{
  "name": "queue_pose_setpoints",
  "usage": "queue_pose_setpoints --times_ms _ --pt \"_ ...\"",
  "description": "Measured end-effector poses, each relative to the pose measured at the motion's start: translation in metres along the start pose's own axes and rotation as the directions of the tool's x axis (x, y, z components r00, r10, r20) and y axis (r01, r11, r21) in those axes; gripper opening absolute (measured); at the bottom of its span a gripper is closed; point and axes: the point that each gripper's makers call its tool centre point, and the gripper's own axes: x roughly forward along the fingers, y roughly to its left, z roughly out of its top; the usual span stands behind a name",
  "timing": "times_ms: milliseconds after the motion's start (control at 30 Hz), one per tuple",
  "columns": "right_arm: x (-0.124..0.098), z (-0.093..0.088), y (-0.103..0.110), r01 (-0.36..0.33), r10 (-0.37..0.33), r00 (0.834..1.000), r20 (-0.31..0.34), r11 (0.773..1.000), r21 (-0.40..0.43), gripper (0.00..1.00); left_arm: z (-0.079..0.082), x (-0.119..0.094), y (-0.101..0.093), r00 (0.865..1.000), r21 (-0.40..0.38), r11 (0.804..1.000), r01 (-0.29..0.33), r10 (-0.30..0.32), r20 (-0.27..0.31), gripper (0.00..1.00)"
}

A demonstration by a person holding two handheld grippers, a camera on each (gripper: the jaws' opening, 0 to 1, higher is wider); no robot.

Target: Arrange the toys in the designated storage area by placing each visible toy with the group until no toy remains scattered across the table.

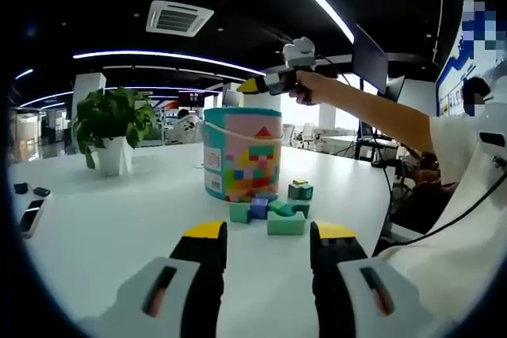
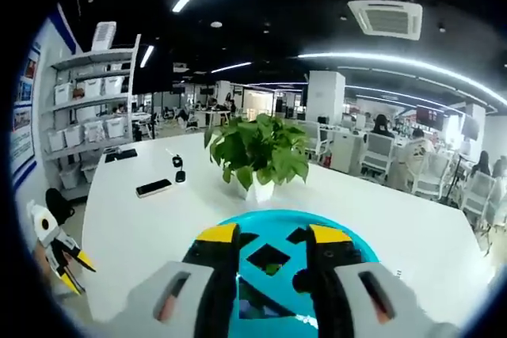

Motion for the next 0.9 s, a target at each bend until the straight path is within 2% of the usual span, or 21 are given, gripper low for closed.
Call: queue_pose_setpoints --times_ms 200,400,567,800,900 --pt "-0.01 0.005 -0.002 0.011 -0.011 0.999 0.039 1.0 -0.019 0.48 -0.001 0.001 -0.001 1.0 0.001 1.0 0.003 -0.003 -0.004 0.43" --pt "-0.024 0.001 0.002 -0.003 0.004 0.999 0.051 1.0 -0.008 0.6 0.001 0.0 0.0 1.0 0.006 1.0 -0.002 0.002 0.0 0.43" --pt "-0.043 -0.004 0.013 -0.047 0.05 0.995 0.084 0.998 -0.04 0.6 0.0 0.002 -0.001 1.0 0.008 1.0 -0.001 0.001 -0.004 0.43" --pt "-0.065 -0.009 0.016 -0.078 0.085 0.989 0.119 0.995 -0.066 0.5 0.0 0.003 -0.003 1.0 0.01 1.0 0.003 -0.003 -0.007 0.43" --pt "-0.078 -0.005 0.022 -0.132 0.138 0.976 0.165 0.99 -0.046 0.51 0.0 0.003 -0.003 1.0 0.011 1.0 0.002 -0.002 -0.01 0.43"
